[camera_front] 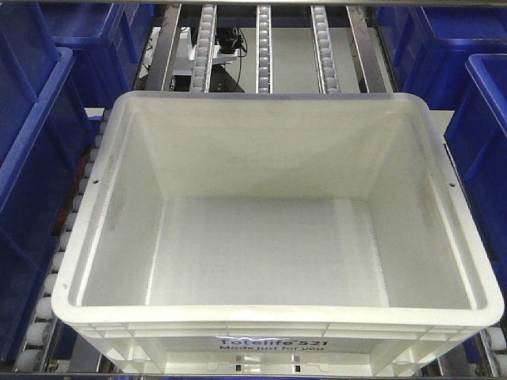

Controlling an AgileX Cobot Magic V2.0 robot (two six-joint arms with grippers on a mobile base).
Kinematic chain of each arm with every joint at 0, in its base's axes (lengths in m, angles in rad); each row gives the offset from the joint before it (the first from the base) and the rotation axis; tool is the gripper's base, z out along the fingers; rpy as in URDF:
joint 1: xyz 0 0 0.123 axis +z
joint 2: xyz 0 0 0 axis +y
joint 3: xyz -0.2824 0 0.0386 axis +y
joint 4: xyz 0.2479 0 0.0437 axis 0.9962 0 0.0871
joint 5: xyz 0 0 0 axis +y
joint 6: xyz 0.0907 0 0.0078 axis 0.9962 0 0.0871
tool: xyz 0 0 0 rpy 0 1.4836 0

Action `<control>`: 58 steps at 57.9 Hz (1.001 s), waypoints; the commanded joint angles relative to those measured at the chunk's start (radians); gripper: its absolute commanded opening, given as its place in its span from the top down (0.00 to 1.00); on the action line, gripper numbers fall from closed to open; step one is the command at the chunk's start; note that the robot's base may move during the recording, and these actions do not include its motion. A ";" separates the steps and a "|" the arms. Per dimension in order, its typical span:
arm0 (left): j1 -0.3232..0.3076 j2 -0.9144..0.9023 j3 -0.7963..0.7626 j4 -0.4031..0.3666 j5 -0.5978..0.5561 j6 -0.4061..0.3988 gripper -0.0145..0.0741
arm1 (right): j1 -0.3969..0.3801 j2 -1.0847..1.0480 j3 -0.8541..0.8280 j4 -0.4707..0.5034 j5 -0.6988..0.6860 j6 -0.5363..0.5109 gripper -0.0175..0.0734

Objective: Move bin from left to right shelf

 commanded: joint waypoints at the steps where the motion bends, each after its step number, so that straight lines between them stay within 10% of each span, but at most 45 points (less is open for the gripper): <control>1: -0.004 -0.008 0.020 -0.009 -0.072 0.000 0.84 | -0.001 -0.010 0.018 -0.005 -0.077 -0.007 0.82; 58: -0.004 -0.008 0.020 -0.008 -0.155 -0.011 0.84 | -0.001 -0.010 0.018 -0.036 -0.163 -0.071 0.82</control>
